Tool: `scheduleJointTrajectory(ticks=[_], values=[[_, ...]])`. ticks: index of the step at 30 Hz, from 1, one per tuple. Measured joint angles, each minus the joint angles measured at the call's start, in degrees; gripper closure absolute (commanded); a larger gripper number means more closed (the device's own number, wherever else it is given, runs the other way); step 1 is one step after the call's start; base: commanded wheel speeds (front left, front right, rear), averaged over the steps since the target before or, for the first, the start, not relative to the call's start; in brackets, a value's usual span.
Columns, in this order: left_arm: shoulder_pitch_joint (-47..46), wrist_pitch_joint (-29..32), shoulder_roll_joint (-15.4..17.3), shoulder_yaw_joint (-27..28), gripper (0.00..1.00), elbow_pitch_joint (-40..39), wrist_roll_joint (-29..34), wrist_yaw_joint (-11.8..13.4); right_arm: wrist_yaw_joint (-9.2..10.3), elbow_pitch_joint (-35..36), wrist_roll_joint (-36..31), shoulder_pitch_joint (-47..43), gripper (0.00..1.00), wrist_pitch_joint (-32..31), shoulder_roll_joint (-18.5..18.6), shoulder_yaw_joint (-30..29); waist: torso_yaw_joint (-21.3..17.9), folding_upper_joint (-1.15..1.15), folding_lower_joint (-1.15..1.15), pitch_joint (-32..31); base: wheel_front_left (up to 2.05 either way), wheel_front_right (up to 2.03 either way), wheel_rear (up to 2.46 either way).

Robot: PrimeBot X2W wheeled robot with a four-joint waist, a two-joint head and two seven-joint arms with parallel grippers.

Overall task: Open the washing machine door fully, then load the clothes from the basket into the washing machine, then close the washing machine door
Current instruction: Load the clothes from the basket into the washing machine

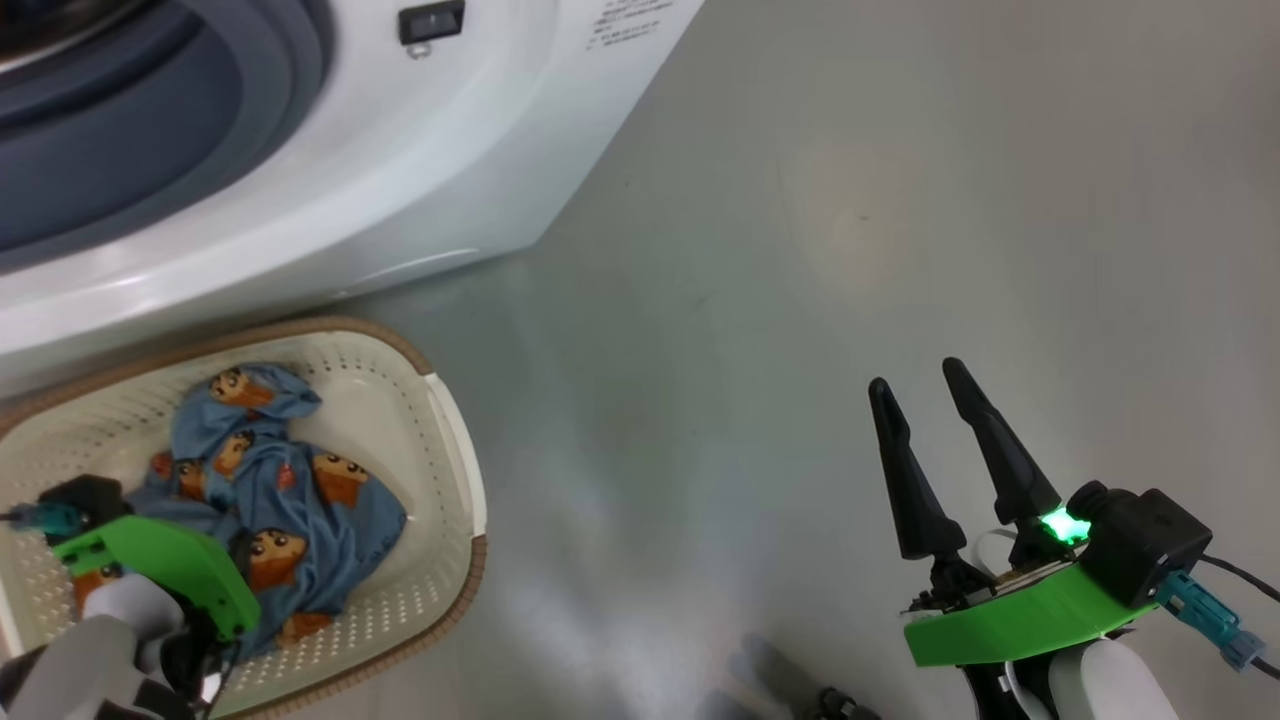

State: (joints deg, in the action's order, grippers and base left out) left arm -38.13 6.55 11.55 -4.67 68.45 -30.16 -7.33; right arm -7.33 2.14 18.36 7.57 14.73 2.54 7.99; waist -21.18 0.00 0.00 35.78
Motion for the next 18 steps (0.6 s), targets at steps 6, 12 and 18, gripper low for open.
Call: scheduleJointTrajectory(ticks=[6, 12, 18], values=[[-3.2, 0.4, 0.5, -0.2, 0.00, 2.3, -0.2, 0.0, 0.00, 0.8, 0.3, 0.9, 0.00, 0.0, -0.1, 0.2, -0.8, 0.00, 0.00, 2.9, 0.00, 0.00, 0.00], [-6.2, 0.5, 1.4, -0.7, 0.00, 3.3, -0.2, 0.3, 0.00, 1.2, 0.4, 1.4, 0.00, 0.0, -0.2, 0.3, -1.0, 0.00, 0.00, 6.3, 0.00, 0.00, 0.00], [-7.3, 0.4, 2.2, -1.5, 0.00, 4.2, 0.0, 0.9, 0.00, 1.6, 0.4, 2.1, 0.00, 0.0, -0.2, 0.6, -1.1, 0.00, 0.00, 8.9, 0.00, 0.00, 0.00]])
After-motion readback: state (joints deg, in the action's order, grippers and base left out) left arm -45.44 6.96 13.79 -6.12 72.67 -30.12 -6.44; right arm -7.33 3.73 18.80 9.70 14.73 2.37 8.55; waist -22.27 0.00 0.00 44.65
